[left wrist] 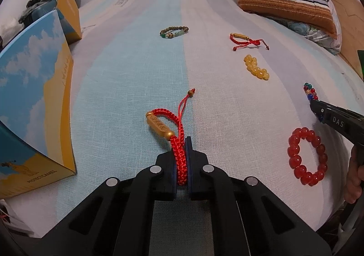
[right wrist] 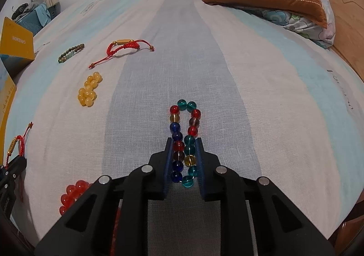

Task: Organize jewelry
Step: 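Grasp the red string bracelet with the left tool while the right tool grasps the multicolour bead bracelet, then carry the red string and multicolour bracelets with both tools into the white box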

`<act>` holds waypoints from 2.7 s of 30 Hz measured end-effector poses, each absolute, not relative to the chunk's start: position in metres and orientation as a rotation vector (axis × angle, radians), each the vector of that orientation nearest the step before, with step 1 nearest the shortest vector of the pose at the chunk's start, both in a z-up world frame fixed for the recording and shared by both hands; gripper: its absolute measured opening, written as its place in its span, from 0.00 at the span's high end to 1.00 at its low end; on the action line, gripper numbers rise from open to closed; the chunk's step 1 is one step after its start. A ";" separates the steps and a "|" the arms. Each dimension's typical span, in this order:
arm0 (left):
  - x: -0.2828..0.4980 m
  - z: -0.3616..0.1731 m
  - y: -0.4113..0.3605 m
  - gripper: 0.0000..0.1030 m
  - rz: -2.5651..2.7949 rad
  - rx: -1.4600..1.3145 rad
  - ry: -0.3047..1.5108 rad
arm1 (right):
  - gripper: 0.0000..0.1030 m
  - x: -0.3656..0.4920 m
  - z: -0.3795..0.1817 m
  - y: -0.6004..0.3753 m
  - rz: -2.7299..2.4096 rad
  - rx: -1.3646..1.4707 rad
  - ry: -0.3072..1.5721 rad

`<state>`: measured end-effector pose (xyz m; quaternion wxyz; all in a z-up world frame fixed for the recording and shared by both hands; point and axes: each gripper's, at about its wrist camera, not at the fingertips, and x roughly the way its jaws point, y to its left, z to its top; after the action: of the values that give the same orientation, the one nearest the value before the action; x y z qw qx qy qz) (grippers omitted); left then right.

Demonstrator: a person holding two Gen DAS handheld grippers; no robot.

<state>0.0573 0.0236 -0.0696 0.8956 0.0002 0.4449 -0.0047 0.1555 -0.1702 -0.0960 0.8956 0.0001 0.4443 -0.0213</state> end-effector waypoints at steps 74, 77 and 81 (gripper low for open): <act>0.028 0.090 0.103 0.95 0.056 -0.038 0.746 | 0.91 0.107 0.074 -0.035 0.166 -0.006 0.672; 0.022 0.095 0.126 0.95 0.090 -0.050 0.737 | 0.91 0.105 0.082 -0.005 0.207 -0.024 0.657; 0.008 0.101 0.163 0.95 0.152 -0.069 0.723 | 0.91 0.098 0.093 0.038 0.271 -0.048 0.632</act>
<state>0.0084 0.1633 0.1013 0.9319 -0.0339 0.3533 0.0744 0.0976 0.0385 0.0931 0.9413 -0.0233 0.3095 0.1329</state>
